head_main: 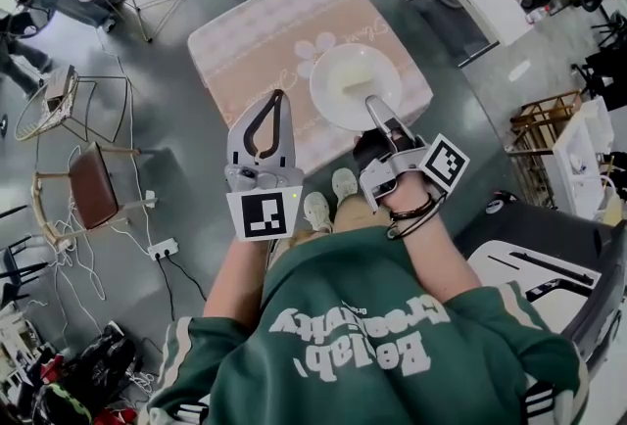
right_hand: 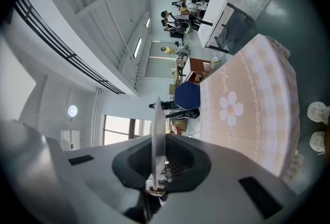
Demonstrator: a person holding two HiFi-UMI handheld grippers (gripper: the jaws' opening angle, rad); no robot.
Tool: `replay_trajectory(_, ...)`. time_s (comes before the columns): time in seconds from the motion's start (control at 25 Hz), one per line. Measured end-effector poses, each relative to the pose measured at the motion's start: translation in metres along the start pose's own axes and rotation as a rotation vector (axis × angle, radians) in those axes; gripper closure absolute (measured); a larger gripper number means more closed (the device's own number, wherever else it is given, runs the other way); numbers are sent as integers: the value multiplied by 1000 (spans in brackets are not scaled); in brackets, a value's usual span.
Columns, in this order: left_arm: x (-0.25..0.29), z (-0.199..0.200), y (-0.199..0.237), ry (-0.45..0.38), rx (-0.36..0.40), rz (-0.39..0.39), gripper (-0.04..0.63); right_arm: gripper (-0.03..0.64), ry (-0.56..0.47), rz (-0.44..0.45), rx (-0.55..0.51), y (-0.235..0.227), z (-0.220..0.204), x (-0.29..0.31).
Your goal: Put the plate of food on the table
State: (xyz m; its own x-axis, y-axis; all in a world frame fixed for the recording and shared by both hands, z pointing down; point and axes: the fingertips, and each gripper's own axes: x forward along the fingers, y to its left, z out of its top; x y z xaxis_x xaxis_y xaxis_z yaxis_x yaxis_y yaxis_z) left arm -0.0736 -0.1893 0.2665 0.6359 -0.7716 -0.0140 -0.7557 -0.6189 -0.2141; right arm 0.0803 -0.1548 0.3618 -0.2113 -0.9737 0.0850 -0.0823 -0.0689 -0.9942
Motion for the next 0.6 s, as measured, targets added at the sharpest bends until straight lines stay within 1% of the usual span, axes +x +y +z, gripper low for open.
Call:
replay_trajectory(0.2, 25, -5, 6, -1, -20, 0, 586, 583, 23, -20, 0, -4, 9, 22)
replay_trajectory(0.32, 37, -9, 5, 7, -5, -4, 586, 584, 41, -27, 2, -9, 15, 35)
replay_trajectory(0.48, 35, -13, 1, 13, 4, 18, 586, 583, 66, -32, -9, -18, 16, 39)
replay_trajectory(0.6, 42, -15, 0, 29, 16, 30, 586, 583, 86, -40, 15, -27, 22, 49)
